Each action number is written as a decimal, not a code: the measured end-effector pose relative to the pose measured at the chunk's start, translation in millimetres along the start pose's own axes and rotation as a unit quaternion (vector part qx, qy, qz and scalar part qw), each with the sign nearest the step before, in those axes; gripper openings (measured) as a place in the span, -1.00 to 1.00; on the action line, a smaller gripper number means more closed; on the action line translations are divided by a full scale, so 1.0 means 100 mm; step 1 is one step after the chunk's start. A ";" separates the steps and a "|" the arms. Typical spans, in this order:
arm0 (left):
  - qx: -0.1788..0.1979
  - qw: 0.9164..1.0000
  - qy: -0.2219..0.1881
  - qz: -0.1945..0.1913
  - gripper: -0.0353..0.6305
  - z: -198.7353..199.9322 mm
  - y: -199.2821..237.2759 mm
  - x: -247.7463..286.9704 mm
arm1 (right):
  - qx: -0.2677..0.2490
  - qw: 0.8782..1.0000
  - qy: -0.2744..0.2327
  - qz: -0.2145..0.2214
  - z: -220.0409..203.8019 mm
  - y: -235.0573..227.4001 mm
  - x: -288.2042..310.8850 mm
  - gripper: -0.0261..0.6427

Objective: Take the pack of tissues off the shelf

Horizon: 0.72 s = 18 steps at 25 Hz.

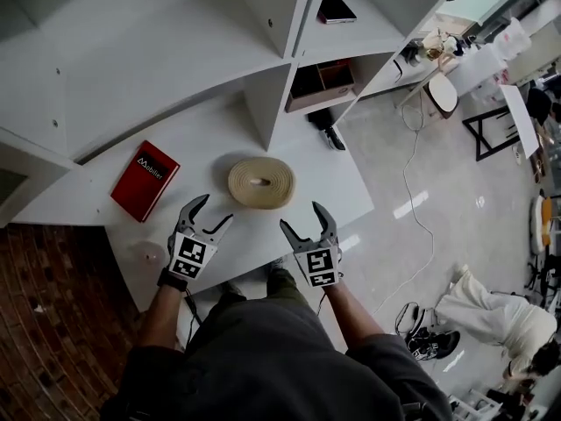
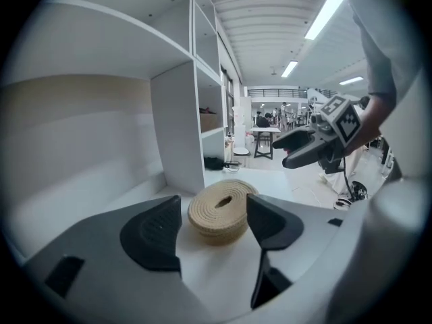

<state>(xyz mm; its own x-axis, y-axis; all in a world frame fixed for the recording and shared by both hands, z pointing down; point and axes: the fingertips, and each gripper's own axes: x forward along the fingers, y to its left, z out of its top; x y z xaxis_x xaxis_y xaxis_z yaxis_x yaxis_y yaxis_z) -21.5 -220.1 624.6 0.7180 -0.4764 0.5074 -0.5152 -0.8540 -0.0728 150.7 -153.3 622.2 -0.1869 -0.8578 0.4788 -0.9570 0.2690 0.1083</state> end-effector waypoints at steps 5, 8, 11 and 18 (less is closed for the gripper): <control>-0.002 0.999 -0.040 0.010 -0.23 0.27 -0.02 -0.28 | -0.009 0.999 -0.024 -0.032 0.24 -0.05 -0.29 -0.10; 0.002 0.998 -0.058 0.020 -0.38 0.40 -0.02 -0.41 | -0.013 0.998 -0.037 -0.051 0.37 -0.07 -0.45 -0.28; 0.002 0.997 -0.074 0.026 -0.52 0.51 -0.02 -0.53 | -0.013 0.996 -0.049 -0.067 0.46 -0.08 -0.59 -0.50; 0.003 0.995 -0.096 0.034 -0.89 0.63 -0.07 -0.69 | -0.004 0.993 -0.064 -0.098 0.54 -0.16 -0.82 -0.92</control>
<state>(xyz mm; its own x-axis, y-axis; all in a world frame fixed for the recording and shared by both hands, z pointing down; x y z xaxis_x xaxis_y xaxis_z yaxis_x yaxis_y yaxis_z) -37.7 -194.1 535.5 0.7579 -0.5645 0.3270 -0.5638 -0.8189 -0.1069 169.2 -110.7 534.5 -0.0240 -0.9423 0.3339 -0.9762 0.0941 0.1952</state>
